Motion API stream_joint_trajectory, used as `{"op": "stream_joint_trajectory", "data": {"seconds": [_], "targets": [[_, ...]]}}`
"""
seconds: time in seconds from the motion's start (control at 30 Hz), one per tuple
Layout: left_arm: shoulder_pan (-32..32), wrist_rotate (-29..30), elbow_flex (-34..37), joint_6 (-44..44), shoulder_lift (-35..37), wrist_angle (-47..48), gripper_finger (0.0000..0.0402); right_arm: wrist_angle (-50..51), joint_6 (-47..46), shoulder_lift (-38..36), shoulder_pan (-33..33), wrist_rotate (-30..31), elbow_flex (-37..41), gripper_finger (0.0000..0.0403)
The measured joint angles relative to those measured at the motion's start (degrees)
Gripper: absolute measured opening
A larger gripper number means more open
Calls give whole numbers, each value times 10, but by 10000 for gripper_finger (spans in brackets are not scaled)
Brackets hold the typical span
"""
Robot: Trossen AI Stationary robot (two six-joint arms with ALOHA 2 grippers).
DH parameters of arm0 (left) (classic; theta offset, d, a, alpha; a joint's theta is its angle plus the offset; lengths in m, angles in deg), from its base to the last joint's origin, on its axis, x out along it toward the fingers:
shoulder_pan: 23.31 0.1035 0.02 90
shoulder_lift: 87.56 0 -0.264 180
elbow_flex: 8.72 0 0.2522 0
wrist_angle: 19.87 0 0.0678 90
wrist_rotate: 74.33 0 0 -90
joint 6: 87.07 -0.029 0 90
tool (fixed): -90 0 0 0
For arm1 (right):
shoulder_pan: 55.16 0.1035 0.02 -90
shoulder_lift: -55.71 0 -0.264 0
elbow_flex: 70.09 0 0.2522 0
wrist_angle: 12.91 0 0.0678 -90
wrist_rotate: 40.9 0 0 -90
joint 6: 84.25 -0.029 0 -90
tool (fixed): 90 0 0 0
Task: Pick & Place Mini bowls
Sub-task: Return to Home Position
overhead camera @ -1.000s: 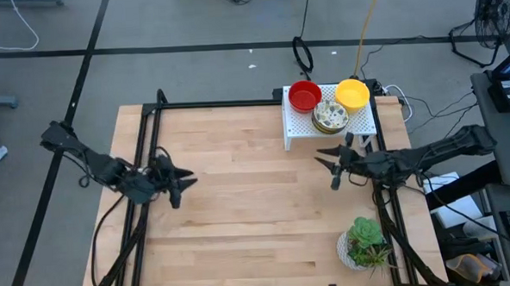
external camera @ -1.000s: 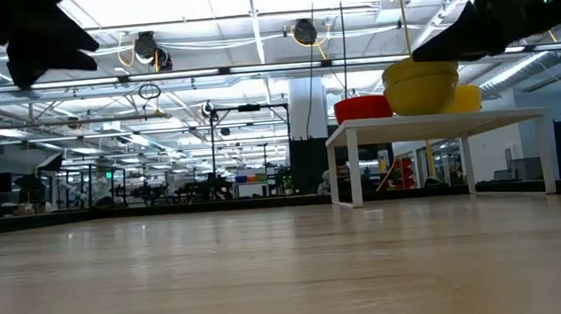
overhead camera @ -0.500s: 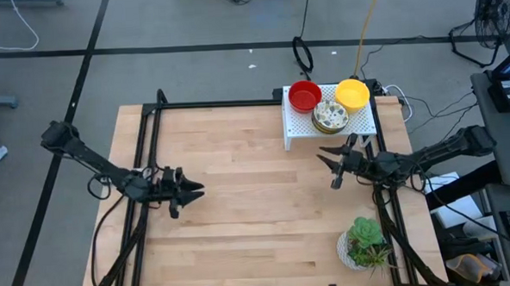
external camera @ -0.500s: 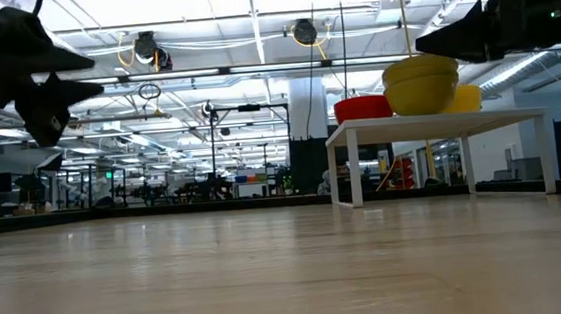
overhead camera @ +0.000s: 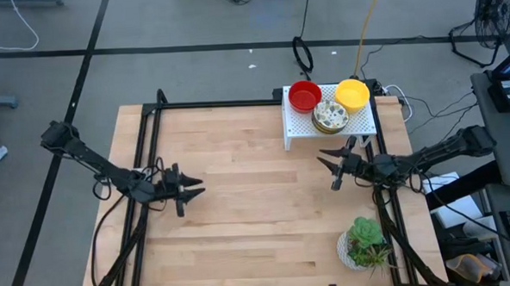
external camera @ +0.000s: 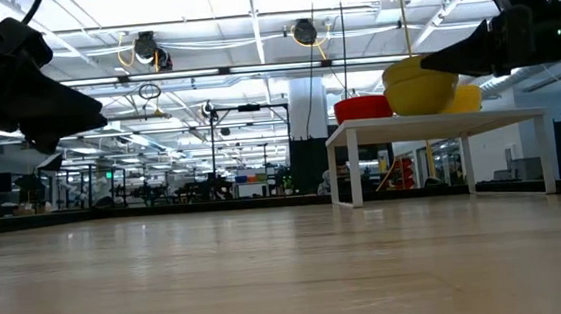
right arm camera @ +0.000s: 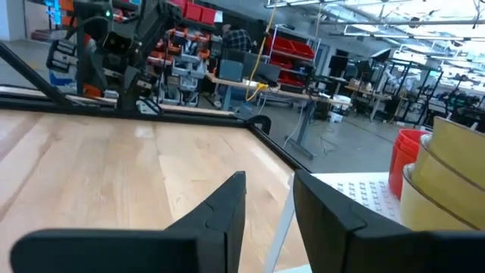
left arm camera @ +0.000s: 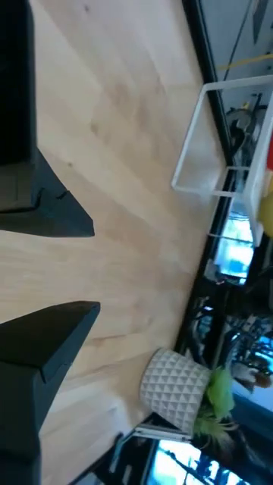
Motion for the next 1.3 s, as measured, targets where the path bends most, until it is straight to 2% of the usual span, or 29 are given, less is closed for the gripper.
{"op": "stream_joint_trajectory", "data": {"seconds": [0.77,1.07,1.3], "targets": [[0,-4,0,1,6,3,150,0,2,0,0,-1,14,102],[0,-4,0,2,125,1,150,1,2,-14,0,-2,14,102],[1,-4,0,2,217,2,150,2,2,-76,0,-2,14,102]]}}
